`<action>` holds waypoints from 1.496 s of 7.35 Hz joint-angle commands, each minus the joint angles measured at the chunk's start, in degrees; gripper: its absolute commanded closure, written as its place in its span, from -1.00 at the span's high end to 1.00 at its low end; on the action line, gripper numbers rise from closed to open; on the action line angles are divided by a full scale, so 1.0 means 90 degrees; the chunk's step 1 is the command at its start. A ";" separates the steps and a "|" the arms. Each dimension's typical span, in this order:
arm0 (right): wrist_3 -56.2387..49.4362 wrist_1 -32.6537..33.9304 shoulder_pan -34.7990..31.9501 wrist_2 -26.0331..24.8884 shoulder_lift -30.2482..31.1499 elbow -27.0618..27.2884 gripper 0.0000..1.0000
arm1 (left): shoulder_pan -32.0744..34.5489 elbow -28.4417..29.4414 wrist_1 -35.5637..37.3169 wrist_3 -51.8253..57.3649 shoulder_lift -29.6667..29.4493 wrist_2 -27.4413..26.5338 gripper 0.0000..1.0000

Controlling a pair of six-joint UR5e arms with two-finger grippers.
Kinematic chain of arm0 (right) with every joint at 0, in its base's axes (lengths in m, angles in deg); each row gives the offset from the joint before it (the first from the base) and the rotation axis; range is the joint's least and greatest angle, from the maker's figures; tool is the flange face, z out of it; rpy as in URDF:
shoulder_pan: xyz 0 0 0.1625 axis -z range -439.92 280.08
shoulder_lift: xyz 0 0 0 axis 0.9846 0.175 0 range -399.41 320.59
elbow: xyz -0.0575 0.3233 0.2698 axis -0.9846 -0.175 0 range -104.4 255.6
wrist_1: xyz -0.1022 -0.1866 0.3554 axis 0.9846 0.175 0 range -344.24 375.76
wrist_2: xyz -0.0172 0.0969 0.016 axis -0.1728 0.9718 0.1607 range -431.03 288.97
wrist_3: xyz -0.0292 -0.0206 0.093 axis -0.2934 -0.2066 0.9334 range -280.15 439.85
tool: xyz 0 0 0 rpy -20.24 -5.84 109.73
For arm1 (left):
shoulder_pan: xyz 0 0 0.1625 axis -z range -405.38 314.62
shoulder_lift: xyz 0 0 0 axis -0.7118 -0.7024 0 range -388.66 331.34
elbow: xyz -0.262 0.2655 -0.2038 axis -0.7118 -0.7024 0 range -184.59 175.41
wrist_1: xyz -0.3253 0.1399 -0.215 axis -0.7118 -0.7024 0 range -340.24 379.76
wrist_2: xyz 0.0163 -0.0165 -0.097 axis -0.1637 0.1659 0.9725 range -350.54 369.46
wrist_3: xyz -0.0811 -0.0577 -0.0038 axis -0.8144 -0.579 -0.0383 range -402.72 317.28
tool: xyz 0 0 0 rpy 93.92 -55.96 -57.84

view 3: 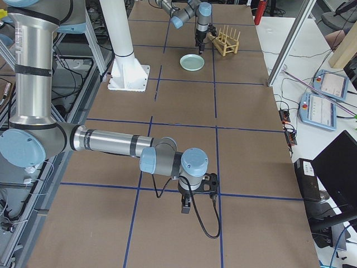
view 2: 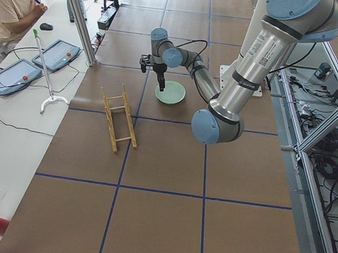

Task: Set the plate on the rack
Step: 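Close the left gripper on the plate rim nearest the rack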

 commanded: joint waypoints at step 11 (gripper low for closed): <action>-0.0001 -0.0002 0.0000 0.0000 0.0000 0.0000 1.00 | -0.0441 0.1689 -0.0940 -0.0375 -0.0988 -0.0150 -1.00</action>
